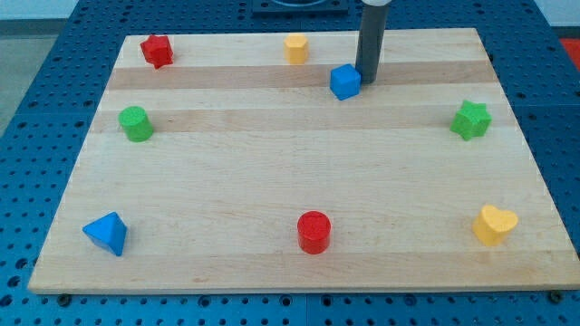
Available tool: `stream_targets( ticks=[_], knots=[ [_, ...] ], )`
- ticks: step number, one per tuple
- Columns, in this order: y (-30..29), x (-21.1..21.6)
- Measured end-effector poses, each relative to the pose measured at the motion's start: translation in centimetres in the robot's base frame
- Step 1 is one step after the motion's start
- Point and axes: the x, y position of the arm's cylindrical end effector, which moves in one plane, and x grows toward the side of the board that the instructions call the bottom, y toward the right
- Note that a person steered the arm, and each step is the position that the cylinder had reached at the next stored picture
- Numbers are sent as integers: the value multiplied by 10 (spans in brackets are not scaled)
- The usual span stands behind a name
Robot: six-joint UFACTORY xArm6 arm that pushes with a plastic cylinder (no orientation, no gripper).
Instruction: Point your arm towards the green star
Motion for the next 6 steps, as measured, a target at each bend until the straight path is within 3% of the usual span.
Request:
stream_targets(
  ticks=[1, 3, 6],
  knots=[
    [28, 0],
    [137, 4],
    [177, 89]
  ],
)
